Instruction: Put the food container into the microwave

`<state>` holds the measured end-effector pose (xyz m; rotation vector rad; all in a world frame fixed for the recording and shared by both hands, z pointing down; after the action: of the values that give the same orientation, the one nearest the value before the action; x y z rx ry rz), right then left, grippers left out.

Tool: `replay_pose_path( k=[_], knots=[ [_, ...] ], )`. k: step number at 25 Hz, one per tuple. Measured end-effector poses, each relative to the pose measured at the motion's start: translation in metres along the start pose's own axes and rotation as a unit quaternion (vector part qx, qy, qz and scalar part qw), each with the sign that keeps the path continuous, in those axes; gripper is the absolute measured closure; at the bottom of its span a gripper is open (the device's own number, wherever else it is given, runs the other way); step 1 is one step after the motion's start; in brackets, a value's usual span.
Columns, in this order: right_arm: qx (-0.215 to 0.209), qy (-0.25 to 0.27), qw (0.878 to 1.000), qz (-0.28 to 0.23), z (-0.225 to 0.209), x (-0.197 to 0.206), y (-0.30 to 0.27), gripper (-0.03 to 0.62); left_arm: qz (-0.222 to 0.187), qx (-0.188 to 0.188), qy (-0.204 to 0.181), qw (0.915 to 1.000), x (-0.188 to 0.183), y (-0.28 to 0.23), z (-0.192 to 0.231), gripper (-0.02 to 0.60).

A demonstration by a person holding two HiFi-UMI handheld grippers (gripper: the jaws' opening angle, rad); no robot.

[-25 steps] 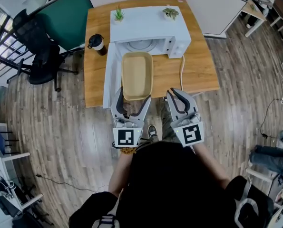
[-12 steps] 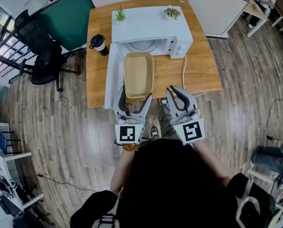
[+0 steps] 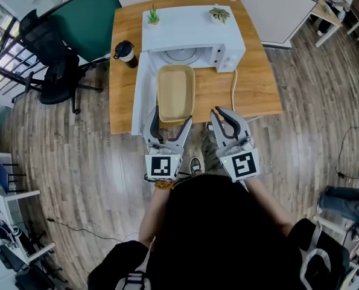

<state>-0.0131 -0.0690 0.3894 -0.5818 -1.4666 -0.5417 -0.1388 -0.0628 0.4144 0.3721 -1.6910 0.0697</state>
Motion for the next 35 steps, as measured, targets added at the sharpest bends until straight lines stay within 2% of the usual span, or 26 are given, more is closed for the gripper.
replay_pose_path(
  k=[5, 10, 27, 35],
  knots=[
    [-0.001, -0.006, 1.0, 0.002, -0.005, 0.006, -0.001, 0.566, 0.001, 0.0, -0.004, 1.0, 0.004, -0.001, -0.003, 0.143],
    [-0.002, -0.008, 1.0, -0.001, -0.005, 0.004, -0.004, 0.568, 0.03, -0.001, 0.007, 0.9995, 0.025, 0.0, -0.003, 0.143],
    [-0.019, -0.014, 1.0, 0.005, -0.021, 0.014, -0.022, 0.569, 0.067, -0.018, 0.01, 0.9975, 0.059, -0.015, 0.003, 0.143],
    [-0.006, -0.008, 1.0, 0.017, -0.041, 0.015, -0.024, 0.569, 0.081, -0.004, 0.021, 0.9965, 0.083, -0.039, -0.002, 0.143]
  ],
)
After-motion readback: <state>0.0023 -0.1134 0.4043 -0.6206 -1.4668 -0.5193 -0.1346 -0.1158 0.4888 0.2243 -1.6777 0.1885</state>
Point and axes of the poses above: the fingertips, and each gripper's own axes: y backward along the fingers, z to its left, x out of its underside, the point moved 2 cm from there along y, backward along the fingers, and after that the axes turned 11 degrees about -y, right-handed, at the moved point
